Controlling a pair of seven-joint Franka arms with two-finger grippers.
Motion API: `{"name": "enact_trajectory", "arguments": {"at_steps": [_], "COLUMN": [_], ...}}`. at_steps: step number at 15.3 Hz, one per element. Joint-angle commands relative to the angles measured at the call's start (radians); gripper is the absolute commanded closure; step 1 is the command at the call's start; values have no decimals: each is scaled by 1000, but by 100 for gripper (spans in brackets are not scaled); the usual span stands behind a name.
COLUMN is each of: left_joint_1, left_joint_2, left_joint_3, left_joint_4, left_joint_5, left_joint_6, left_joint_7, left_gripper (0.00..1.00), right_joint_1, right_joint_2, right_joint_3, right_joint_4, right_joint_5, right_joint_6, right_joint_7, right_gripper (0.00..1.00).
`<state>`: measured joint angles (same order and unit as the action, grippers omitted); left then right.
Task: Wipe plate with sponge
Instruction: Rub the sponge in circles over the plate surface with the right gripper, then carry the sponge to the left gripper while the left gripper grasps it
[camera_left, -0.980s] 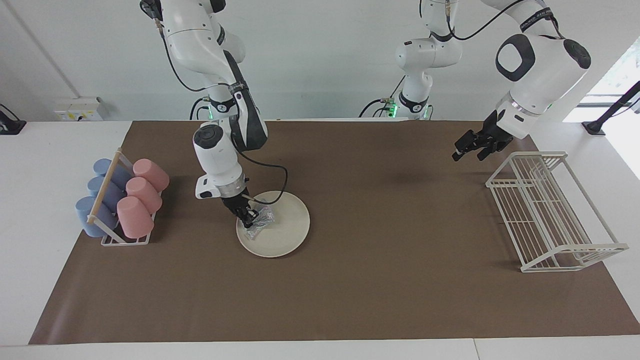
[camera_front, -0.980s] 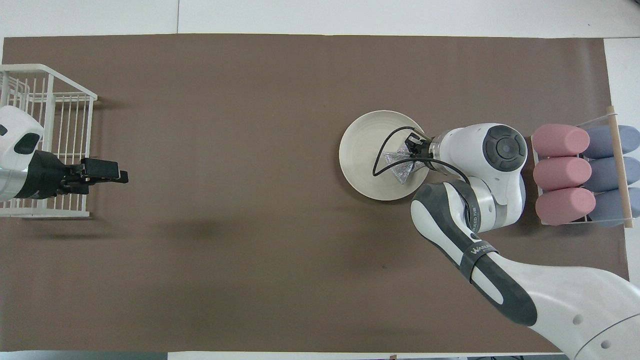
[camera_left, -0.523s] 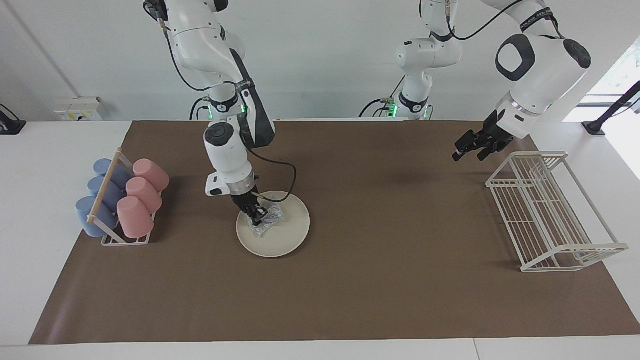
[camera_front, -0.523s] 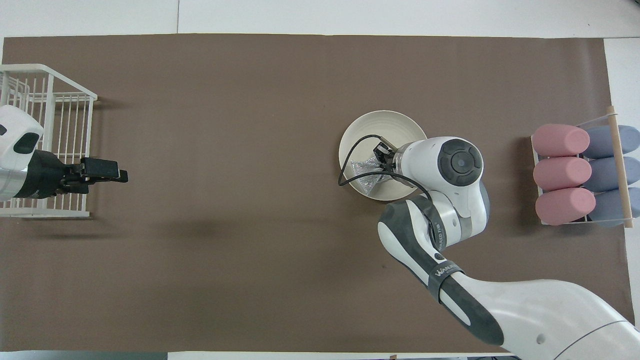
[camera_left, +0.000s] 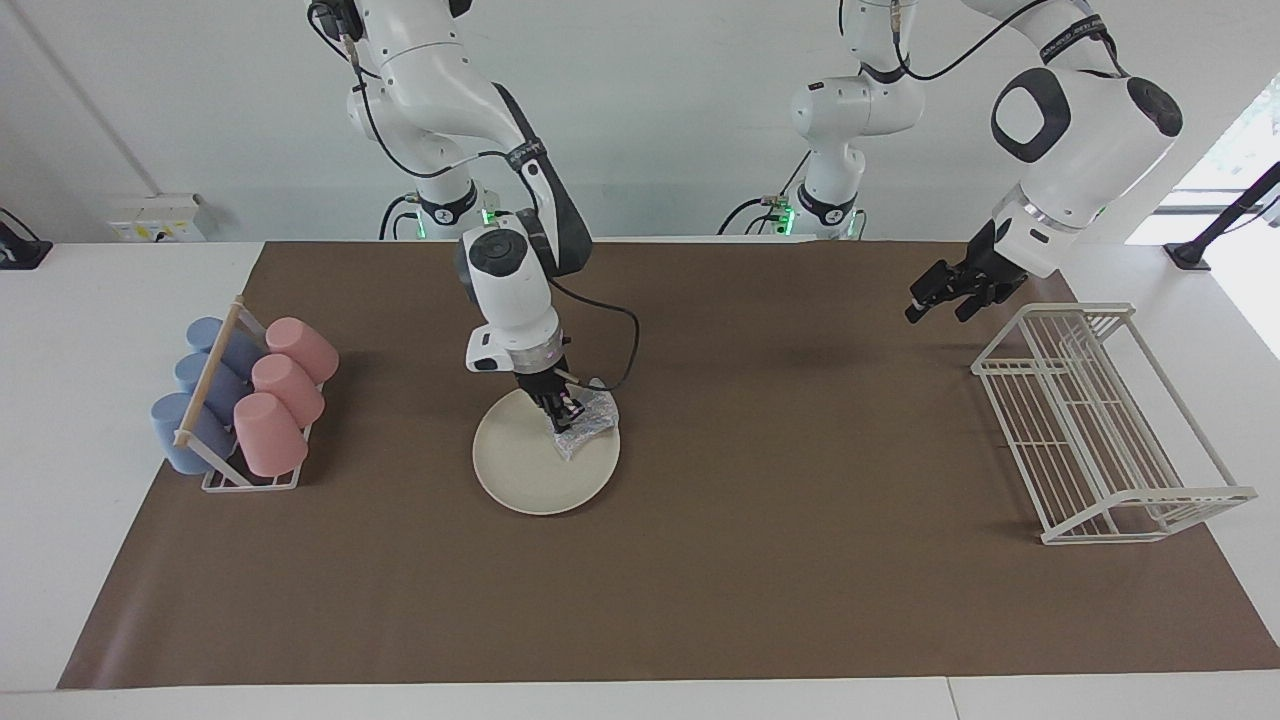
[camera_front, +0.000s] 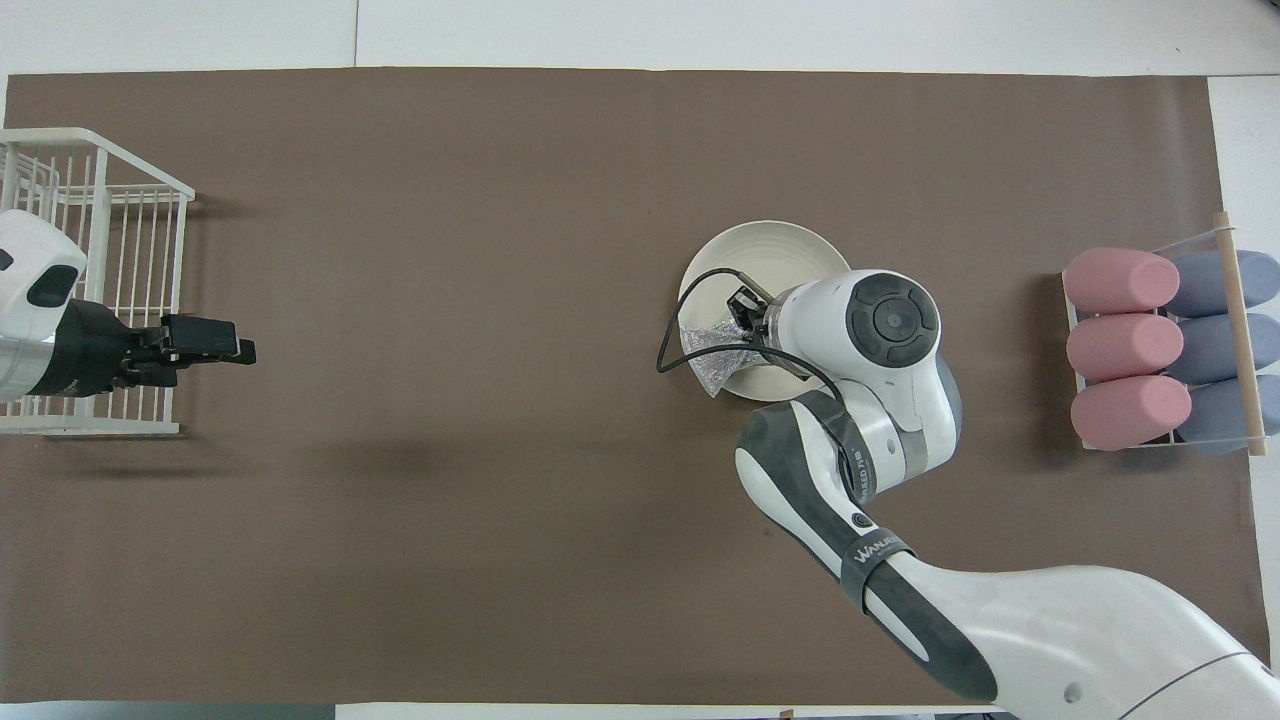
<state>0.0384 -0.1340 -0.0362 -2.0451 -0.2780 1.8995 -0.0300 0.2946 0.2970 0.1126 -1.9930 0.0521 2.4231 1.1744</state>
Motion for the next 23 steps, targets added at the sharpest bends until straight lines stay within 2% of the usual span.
{"name": "enact_trajectory", "arguments": {"at_steps": [1, 6, 9, 11, 14, 17, 20, 23], "left_joint_1": [-8, -12, -26, -25, -31, -49, -58, -110], "left_joint_2": [-6, -7, -12, -13, -18, -24, -62, -99], "left_joint_3": [4, -4, -2, -2, -2, -4, -5, -4], "left_joint_4": [-1, -9, -14, -14, -18, -32, -92, -154], "left_joint_5": [22, -9, -243, -391, -593, -725, -851, -979], "left_joint_6": [12, 6, -13, -36, -85, -89, -88, -80], "left_joint_7": [-16, -57, -65, -64, -59, -42, 71, 143], "left_gripper": [0, 0, 0, 0, 0, 0, 0, 0], "right_joint_1": [-6, 49, 80, 109, 190, 228, 283, 284], "right_joint_2": [-36, -88, -90, -98, -104, -102, -91, -91], "right_joint_3": [10, 16, 18, 18, 18, 18, 16, 16], "right_joint_4": [170, 437, 598, 646, 646, 642, 643, 638], "right_joint_5": [-1, 0, -6, -5, -14, -14, -24, -37], "right_joint_6": [-255, -637, -842, -924, -911, -881, -856, -832], "right_joint_7": [103, 279, 395, 471, 638, 727, 794, 803], "right_gripper": [100, 100, 100, 100, 100, 100, 100, 100]}}
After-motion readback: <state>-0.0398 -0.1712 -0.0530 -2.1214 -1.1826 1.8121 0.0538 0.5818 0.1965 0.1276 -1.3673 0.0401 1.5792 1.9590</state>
